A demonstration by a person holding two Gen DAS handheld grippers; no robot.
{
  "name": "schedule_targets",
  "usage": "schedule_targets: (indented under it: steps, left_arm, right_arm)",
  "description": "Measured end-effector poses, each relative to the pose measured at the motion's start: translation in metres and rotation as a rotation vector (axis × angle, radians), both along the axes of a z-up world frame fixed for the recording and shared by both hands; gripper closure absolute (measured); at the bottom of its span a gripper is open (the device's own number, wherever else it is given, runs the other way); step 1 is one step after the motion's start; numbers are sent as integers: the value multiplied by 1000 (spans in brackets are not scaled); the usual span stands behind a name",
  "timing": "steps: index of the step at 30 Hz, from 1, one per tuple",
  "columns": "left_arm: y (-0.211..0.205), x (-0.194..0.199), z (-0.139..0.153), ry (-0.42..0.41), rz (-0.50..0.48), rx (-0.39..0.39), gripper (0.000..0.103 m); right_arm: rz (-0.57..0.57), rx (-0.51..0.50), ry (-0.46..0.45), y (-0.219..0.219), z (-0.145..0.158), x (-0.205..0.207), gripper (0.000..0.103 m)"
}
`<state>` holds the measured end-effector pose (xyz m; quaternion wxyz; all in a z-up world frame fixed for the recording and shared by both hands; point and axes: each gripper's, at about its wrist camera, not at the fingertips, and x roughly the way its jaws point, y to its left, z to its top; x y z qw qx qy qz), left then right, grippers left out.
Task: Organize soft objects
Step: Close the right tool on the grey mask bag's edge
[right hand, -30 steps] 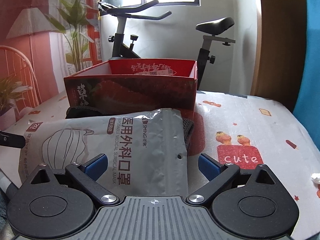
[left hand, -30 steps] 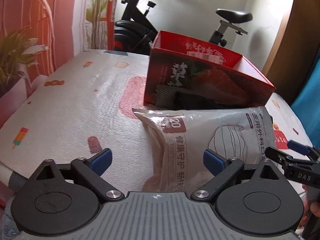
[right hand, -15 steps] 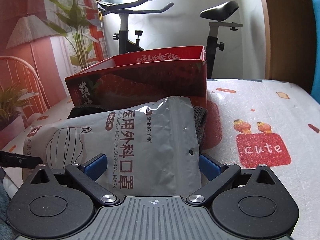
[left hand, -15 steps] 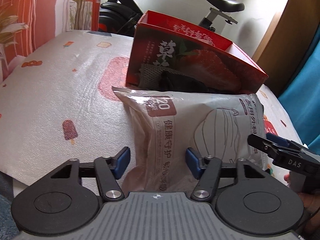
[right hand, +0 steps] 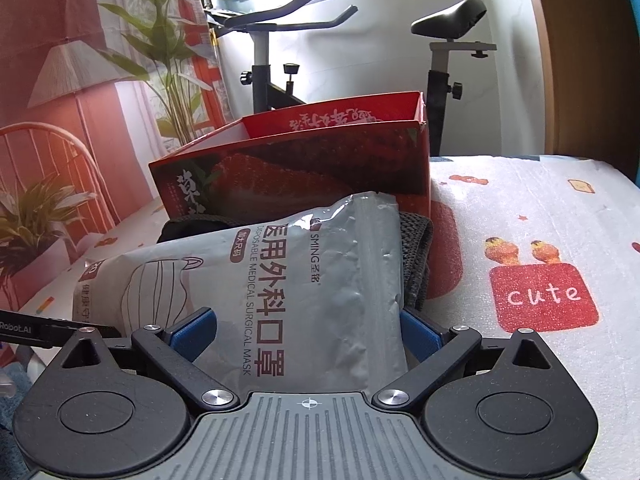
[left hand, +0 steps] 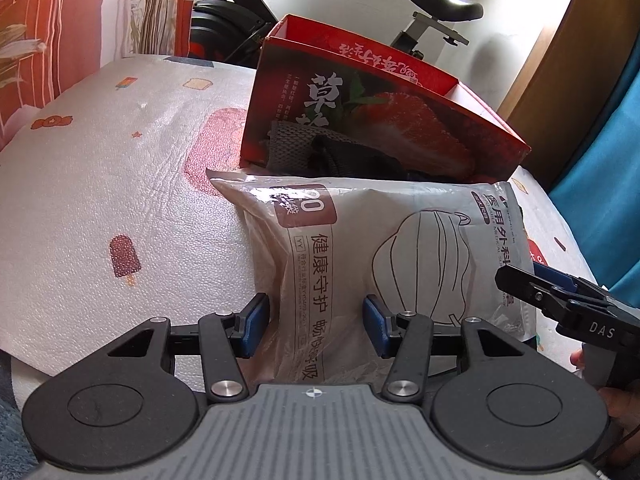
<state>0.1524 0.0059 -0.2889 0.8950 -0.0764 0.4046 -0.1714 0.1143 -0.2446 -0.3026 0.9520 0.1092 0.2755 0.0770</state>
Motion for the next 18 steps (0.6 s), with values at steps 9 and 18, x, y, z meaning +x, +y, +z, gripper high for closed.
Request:
schedule_targets:
  steps: [9,18]
  left_arm:
    - [3,-1,-1,-2,8,-10,48]
    - [5,-1,-2,0,17,-16,47]
  right_arm:
    - [11,-52,-14,0,10,-6,33]
    - [4,-55,35,-16,9,8,64]
